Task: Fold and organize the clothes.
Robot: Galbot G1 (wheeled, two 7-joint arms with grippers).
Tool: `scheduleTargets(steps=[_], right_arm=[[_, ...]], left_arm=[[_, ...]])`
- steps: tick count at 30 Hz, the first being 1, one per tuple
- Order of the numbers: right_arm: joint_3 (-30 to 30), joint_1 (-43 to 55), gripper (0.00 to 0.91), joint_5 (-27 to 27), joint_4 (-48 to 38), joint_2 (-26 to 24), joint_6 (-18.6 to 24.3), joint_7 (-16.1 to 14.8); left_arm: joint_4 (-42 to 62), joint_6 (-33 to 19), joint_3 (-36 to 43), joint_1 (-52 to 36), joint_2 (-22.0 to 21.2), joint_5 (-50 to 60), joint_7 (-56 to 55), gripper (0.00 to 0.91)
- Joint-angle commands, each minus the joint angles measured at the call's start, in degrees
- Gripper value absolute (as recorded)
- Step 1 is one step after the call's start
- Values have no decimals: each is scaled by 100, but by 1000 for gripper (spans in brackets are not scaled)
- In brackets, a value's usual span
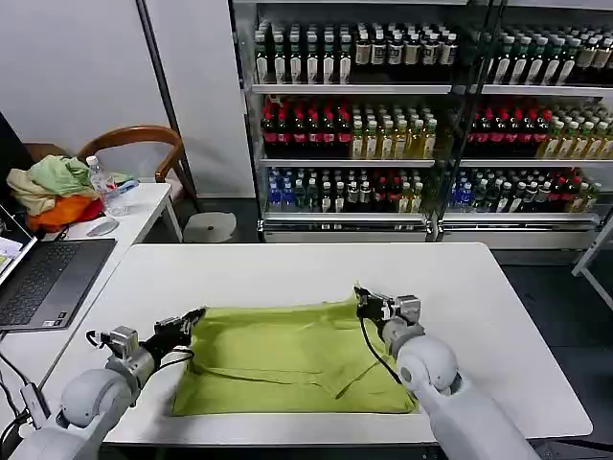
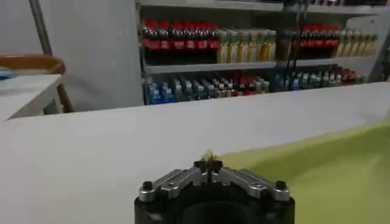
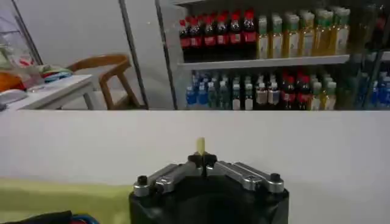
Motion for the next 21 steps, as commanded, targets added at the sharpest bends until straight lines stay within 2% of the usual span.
scheduleTargets(steps=[1, 8, 21], right_arm=[[115, -809, 0, 20, 992, -302, -18, 84], [245, -1299, 0, 1, 1391, -452, -120, 192], [299, -1582, 0, -83, 1539, -424, -90, 243]], left_arm=[[-547, -97, -275, 806, -19, 37, 0, 50], [-757, -177, -326, 1015, -25, 86, -77, 50], [-854, -155, -434, 1275, 32, 119, -62, 50]])
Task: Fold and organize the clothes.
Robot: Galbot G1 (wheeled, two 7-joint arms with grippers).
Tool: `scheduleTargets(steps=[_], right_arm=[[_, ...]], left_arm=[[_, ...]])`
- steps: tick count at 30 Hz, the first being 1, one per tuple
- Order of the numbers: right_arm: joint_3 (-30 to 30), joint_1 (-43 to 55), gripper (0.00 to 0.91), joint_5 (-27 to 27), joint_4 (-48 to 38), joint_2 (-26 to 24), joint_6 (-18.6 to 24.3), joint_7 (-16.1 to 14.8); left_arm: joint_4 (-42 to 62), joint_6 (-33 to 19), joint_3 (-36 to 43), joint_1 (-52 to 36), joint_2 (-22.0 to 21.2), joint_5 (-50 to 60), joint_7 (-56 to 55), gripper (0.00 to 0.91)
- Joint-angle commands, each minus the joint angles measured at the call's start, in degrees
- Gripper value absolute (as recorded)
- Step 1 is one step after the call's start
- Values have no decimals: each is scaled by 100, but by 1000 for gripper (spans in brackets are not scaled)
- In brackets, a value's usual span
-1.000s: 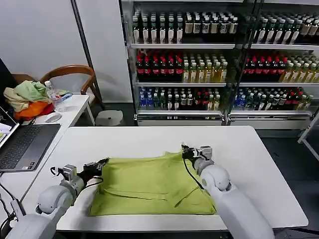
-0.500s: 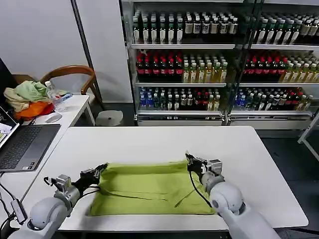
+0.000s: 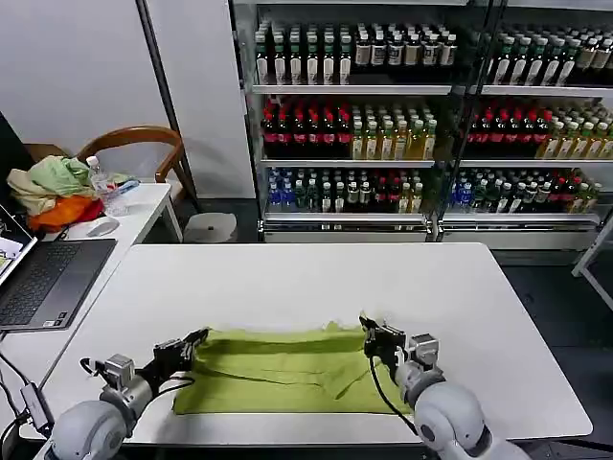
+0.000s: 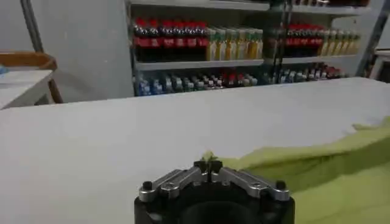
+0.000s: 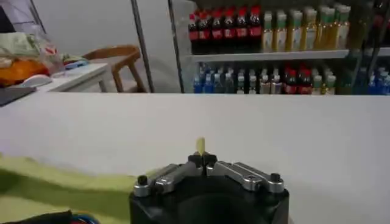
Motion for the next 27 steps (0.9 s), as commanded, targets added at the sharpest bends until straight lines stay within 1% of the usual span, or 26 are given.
scheduleTargets(steps=[1, 8, 13, 24, 27], right_arm=[[46, -340, 0, -25, 301, -68, -5, 48], [96, -407, 0, -86, 291, -48, 9, 64], [131, -552, 0, -93, 500, -73, 1, 65], [152, -697, 0, -132, 574, -92, 6, 75], [152, -723, 0, -182, 546, -92, 18, 58]], left_arm=[[-141, -34, -76, 298, 13, 29, 4, 50], [-133, -52, -56, 342, -22, 98, 9, 50], [-112, -43, -92, 311, 63, 73, 67, 50], [-153, -6, -79, 316, 106, 107, 109, 50], [-234, 138, -127, 367, 115, 105, 111, 50]])
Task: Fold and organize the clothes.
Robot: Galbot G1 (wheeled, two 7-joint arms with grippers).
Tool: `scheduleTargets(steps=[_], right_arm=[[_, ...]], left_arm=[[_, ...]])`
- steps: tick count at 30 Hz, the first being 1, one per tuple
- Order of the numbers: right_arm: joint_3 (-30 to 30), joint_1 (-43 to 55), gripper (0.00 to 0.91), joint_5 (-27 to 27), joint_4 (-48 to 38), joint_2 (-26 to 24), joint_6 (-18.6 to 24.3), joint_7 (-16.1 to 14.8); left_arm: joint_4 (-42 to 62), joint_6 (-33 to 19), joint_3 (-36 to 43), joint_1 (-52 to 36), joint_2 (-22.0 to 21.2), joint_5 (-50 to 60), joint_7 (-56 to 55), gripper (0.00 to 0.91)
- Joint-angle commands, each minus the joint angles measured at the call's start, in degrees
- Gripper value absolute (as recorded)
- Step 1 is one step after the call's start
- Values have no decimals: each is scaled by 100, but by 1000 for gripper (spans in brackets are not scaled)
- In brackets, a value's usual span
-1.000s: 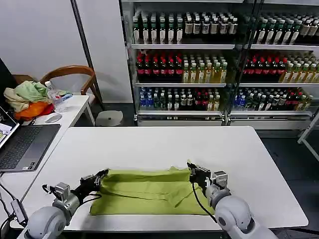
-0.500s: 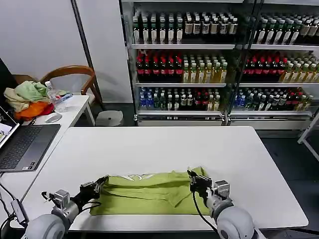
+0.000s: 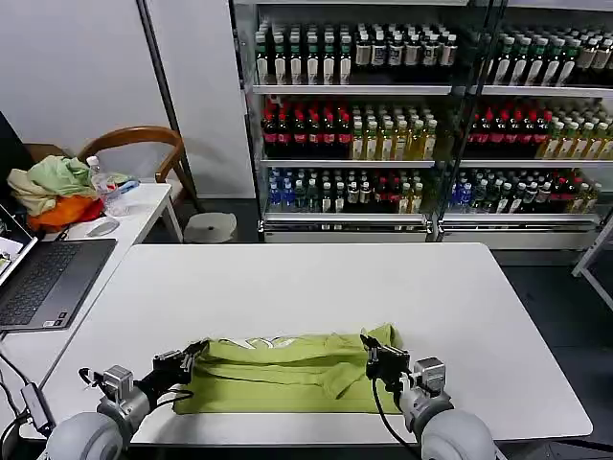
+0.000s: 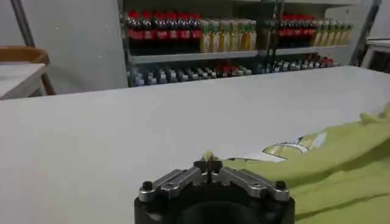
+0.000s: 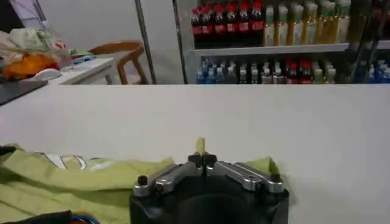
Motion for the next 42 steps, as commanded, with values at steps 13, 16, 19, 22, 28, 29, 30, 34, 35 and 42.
scheduleTargets(steps=[13, 16, 19, 22, 28, 29, 30, 34, 35, 42], right_arm=[[-18, -255, 0, -302, 25, -1, -125, 81], [-11, -315, 907, -313, 58, -5, -172, 87], [-5, -392, 907, -332, 82, -13, -282, 115], [43, -488, 907, -380, 123, -33, -300, 65], [427, -603, 907, -918, 277, -58, -9, -204], [528, -659, 907, -1072, 337, -66, 85, -292], [570, -685, 907, -1110, 373, -72, 116, -312], [795, -877, 907, -1561, 526, -65, 339, -455], [849, -936, 907, -1701, 539, -52, 397, -497], [897, -1009, 907, -1805, 484, 57, 435, -501]], left_arm=[[-19, 241, -84, 87, 35, 169, 40, 50], [-79, 258, -92, 103, 33, 186, 52, 907], [-143, 251, -115, 161, 23, 198, 157, 907], [-293, 250, -173, 225, 6, 201, 197, 907], [-835, 157, -320, 357, 13, 119, -340, 907], [-942, 141, -298, 366, -7, 52, -644, 907], [-1010, 143, -273, 386, -22, 20, -848, 907], [-1296, 188, -9, 688, -163, 10, -2192, 907], [-1335, 195, 65, 730, -191, -5, -2415, 907], [-1352, 151, 227, 877, -416, -23, -2781, 907]])
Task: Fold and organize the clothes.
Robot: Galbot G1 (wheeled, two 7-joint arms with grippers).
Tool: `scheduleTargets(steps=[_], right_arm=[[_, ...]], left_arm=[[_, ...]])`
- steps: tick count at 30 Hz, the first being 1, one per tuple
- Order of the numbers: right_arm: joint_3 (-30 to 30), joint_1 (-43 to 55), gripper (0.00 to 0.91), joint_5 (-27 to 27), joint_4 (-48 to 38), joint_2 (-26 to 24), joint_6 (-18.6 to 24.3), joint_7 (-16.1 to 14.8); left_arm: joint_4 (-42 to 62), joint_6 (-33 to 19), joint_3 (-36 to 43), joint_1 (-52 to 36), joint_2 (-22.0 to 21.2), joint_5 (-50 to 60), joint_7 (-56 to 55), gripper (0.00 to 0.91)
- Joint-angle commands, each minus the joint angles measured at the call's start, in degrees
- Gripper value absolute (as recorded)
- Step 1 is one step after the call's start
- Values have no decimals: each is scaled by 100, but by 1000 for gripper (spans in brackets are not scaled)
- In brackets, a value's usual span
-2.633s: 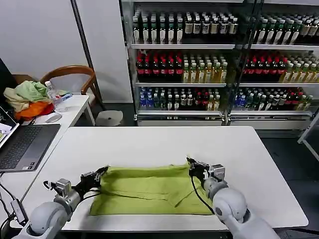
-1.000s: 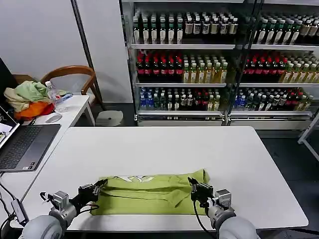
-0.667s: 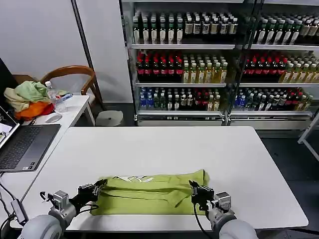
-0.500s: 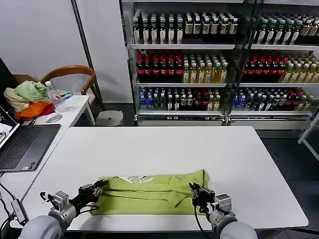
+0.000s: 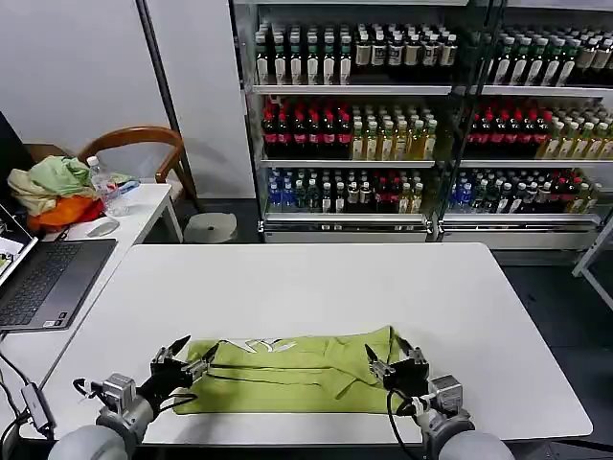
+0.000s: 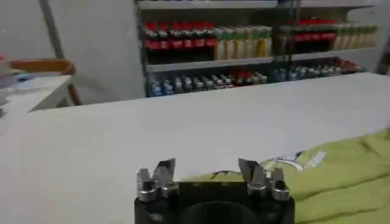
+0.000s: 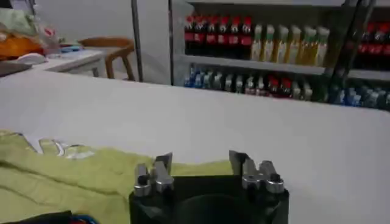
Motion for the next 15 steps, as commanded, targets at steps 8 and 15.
scheduleTargets(steps=[8, 15], right_arm=[[242, -203, 907, -617, 5, 135, 217, -162], [176, -196, 907, -782, -68, 178, 215, -172]], left_arm=[[-292, -31, 583, -86, -429, -435, -2134, 907], [-96, 6, 814, -216, -539, -406, -2276, 907]])
